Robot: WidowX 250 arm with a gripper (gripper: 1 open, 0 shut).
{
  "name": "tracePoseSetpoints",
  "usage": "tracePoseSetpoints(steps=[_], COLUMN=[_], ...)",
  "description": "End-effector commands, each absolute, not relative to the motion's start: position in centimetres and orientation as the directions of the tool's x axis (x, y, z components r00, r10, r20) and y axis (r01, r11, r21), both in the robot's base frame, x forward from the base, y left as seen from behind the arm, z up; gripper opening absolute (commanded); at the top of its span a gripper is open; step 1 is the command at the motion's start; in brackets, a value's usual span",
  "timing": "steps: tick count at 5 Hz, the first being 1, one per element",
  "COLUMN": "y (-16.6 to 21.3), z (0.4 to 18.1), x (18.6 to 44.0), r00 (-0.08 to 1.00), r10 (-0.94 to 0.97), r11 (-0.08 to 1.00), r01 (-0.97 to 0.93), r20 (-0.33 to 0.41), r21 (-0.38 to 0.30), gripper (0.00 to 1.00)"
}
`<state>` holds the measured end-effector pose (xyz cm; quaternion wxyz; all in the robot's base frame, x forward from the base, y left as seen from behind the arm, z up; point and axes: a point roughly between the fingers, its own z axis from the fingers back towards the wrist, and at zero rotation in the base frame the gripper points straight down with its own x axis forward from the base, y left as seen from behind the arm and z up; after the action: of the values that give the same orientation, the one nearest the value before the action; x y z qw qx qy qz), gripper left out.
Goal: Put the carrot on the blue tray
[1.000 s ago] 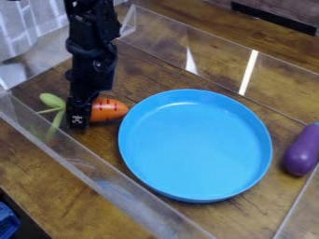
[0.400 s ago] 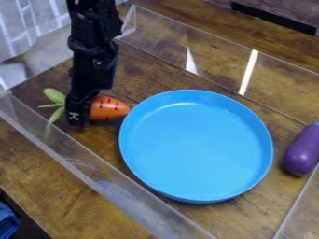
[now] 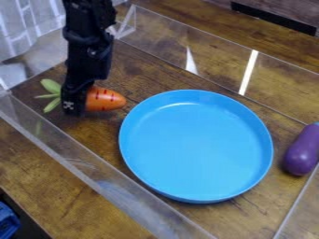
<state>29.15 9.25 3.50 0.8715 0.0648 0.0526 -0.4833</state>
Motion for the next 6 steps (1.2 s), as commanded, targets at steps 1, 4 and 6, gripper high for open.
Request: tracePoseSetpoints(steps=[1, 4, 6], y=[10.5, 11.8, 12.1], z=[4.9, 6.8, 9.0], x=[30.1, 30.8, 32.4], r00=[0.482, 0.416, 0.418], r10=[-0.866, -0.898, -0.891], r11=[0.468, 0.395, 0.388], r01=[0.875, 0.906, 0.903], r20=[-0.133, -0.145, -0.178], r21=[0.124, 0.153, 0.183], gripper=[0.00, 0.00, 0.00])
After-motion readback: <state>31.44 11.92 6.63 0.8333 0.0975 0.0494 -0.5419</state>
